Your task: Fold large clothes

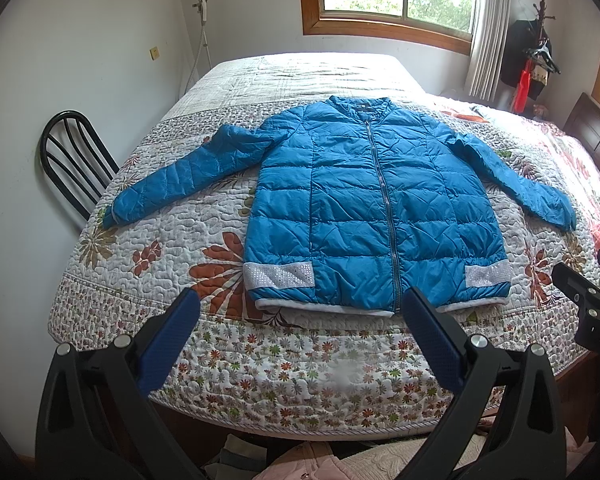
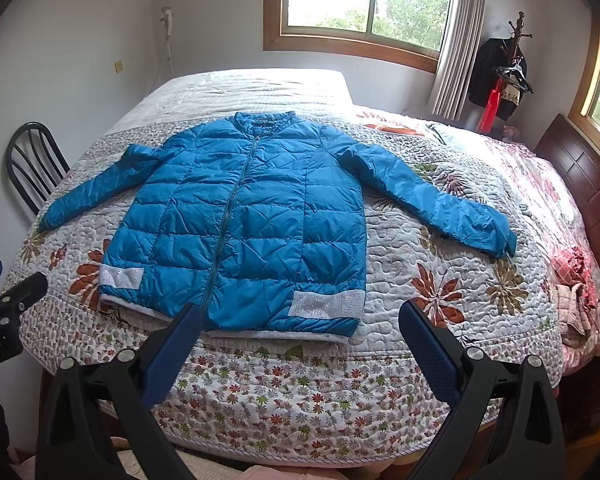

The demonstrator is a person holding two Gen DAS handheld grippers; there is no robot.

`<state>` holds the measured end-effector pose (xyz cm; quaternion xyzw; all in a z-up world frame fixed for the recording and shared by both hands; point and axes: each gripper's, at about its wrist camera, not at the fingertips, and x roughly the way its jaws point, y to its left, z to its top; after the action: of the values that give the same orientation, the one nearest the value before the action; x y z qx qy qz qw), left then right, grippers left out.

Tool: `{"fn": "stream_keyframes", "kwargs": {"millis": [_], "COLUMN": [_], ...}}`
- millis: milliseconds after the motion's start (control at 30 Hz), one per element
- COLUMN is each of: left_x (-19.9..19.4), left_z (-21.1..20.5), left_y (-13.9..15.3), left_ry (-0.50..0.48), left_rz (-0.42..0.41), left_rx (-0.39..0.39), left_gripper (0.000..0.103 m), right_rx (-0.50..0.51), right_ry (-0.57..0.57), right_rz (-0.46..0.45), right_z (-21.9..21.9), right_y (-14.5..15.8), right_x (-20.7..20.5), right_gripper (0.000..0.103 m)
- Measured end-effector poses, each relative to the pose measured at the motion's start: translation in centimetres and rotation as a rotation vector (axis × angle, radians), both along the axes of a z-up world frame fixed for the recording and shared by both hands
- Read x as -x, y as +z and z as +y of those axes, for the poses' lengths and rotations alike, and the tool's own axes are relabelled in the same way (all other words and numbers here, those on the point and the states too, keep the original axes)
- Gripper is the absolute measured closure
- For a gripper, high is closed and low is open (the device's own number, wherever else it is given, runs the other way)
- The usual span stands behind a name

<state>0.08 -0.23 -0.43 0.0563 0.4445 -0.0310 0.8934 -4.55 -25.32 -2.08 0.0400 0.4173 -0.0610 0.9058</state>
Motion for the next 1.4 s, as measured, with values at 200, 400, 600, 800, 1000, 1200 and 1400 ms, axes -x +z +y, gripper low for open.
{"fn": "stream_keyframes", "kwargs": {"millis": [200,400,600,800,1000,1200,1400], "left_x": [0.0,0.2,0.2,0.2,-0.3,-1.1,-4.5], "left_z": [0.0,0.1,0.0,0.0,0.0,-0.4,-1.7], "left_y": [0.0,0.1,0.2,0.2,0.5,0.5,-0.1], "left_ry": [0.0,0.0,0.001,0.001,0.0,-0.004,-0.033], "left_rz": [-0.001,-0.003,-0.004,-0.004,-0.003,0.009,0.011], "left_rx": [0.0,0.0,0.0,-0.001,-0.004,-0.007,-0.002], "left_gripper": [0.003,0.003,0.003,0.003,0.003,0.003,0.003], "right_rx": [0.001,0.002,0.004,0.003,-0.001,-0.017,-0.15], "right_ry": [0.001,0.003,0.005,0.006,0.012,0.01,-0.041], "right_rz": [-0.001,-0.003,-0.005,-0.004,-0.001,0.006,-0.013], "right_z": [0.0,0.0,0.0,0.0,0.1,-0.5,-5.4], "right_y": [0.0,0.1,0.2,0.2,0.3,-0.1,-1.7], "right_x": [0.0,-0.1,-0.1,-0.1,-0.5,-1.2,-3.4], "right_gripper": [0.004,0.004,0.004,0.004,0.004,0.004,0.004]}}
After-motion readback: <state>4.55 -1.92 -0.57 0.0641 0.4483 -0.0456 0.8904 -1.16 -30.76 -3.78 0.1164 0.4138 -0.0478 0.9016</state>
